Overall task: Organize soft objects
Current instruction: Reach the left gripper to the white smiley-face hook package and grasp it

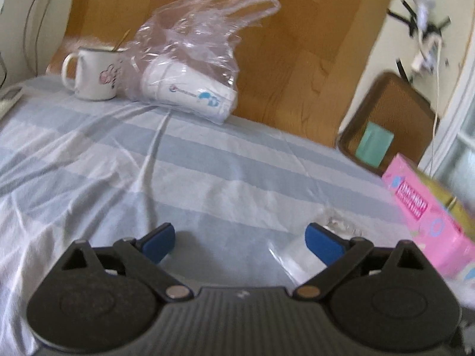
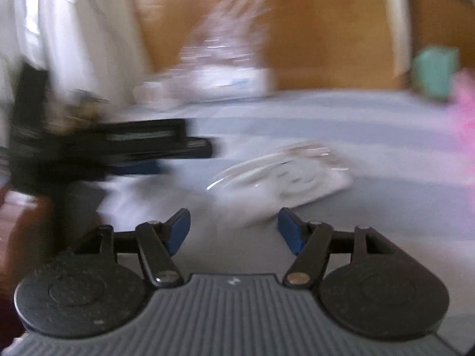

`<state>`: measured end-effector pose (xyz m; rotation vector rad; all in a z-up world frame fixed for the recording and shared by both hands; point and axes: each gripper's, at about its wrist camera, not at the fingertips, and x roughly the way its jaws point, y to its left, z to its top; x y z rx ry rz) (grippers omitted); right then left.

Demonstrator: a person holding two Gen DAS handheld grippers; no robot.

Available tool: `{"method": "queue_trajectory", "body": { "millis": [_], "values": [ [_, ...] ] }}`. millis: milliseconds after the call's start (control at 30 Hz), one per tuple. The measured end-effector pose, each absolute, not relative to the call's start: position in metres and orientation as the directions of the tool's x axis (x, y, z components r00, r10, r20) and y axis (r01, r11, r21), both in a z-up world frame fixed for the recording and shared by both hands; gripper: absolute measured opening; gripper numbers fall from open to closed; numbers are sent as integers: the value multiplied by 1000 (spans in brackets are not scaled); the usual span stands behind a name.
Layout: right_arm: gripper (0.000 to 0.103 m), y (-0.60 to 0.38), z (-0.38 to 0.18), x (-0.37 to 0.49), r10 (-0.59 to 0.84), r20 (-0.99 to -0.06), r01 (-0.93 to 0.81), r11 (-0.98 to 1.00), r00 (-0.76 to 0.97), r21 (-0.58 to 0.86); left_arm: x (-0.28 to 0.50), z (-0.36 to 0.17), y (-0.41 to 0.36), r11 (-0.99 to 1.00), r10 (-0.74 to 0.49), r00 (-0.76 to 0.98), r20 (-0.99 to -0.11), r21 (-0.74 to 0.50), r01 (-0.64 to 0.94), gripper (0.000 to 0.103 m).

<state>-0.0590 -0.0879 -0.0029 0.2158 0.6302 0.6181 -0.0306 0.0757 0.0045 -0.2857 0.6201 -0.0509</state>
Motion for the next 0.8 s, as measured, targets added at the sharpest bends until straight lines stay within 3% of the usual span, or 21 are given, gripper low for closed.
{"method": "queue_trajectory", "body": {
  "millis": [67,233,333,400,433,500,600,700,767,800],
  "values": [
    [64,-93,0,-56,616,-461,-470,787,640,399,-32,4,86,942,-155,820,-551,-332,-45,98],
    [65,-138,7,-49,478,-416,-317,860,774,399,-34,3,94,926,-182,825,-534,-376,-39,98],
    [64,-155,5,-34,387,-454,-210,895,802,393,-32,3,93,929,-178,825,-537,-369,-39,98],
    [49,-153,-4,-20,364,-509,-170,906,780,388,-31,3,90,934,-175,822,-542,-354,-35,98],
    [48,-150,-8,-14,374,-528,-165,901,762,401,-31,3,87,938,-175,820,-545,-345,-30,98],
    [31,-137,-11,-15,401,-519,-208,897,755,390,-30,3,82,945,-181,814,-552,-326,-10,98],
    [19,-118,-15,-23,464,-497,-278,872,733,403,-28,3,72,957,-199,800,-566,-288,34,96],
    [15,-118,-17,-30,492,-487,-297,856,721,423,-27,2,61,968,-199,790,-580,-240,69,80],
    [13,-125,-18,-38,497,-483,-290,850,721,440,-29,2,55,971,-204,789,-579,-220,90,59],
    [13,-130,-19,-42,498,-480,-286,847,723,447,-30,2,54,974,-197,792,-578,-210,89,57]
  ]
}}
